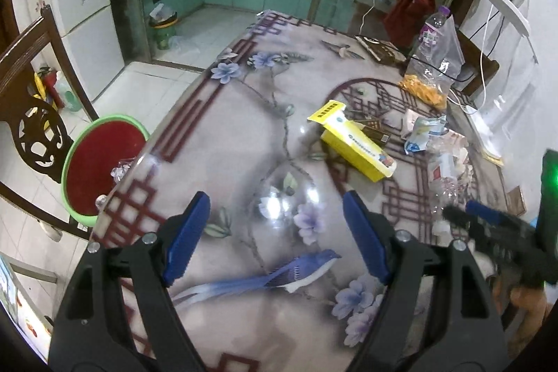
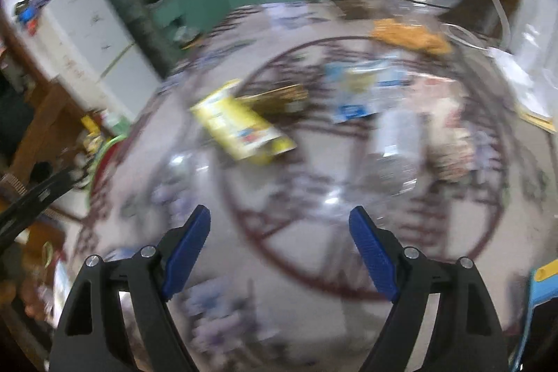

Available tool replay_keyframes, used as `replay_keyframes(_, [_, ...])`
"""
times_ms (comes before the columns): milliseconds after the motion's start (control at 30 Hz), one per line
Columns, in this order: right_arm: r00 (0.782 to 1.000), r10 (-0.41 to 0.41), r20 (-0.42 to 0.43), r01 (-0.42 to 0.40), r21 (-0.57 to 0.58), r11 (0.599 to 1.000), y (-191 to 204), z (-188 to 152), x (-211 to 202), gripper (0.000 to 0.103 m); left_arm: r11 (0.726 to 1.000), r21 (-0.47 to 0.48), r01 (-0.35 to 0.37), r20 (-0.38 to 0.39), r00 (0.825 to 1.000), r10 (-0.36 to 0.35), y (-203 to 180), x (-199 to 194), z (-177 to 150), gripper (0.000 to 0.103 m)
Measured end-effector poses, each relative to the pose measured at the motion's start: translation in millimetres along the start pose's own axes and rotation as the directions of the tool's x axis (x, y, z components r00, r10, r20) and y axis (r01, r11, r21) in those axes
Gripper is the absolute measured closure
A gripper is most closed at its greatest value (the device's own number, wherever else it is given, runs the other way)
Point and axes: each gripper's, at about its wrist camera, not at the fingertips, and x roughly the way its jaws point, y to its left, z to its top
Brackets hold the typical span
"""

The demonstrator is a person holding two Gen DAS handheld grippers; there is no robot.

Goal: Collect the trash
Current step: 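Grasp the yellow carton with the left tool while the right tool grasps the clear plastic bottle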

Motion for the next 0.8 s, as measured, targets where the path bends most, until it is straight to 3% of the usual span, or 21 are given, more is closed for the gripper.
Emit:
replay_keyframes(200, [0.994, -0.107, -0.029, 0.111, 0.157, 0.981, -66.4, 24.8, 22.3, 0.024, 1.0, 0.006, -0.007, -0.016, 1.0, 0.007, -8.5, 6.6, 3.9, 0.027])
replay_keyframes(300, [0.994, -0.095, -0.061, 0.106, 0.21, 0.972, -85.7, 30.5, 35.5, 0.024, 1.0, -0.006, -0.013, -0.014, 1.0, 0.013, -7.9, 8.3, 5.9, 0.027])
replay_keyframes(600, [0.99, -0.081, -0.112, 0.102, 0.195, 0.975, -93.9, 39.1, 60.1, 0.024, 1.0, -0.008, 0.017, -0.063, 0.998, -0.017, -25.0, 37.6, 19.8, 0.027])
replay_keyframes(800, [0.989, -0.09, -0.116, 0.108, 0.157, 0.982, -93.3, 46.9, 64.1, 0.024, 0.992, -0.037, 0.117, -0.11, 0.987, -0.121, -67.1, 82.6, 45.5, 0.026])
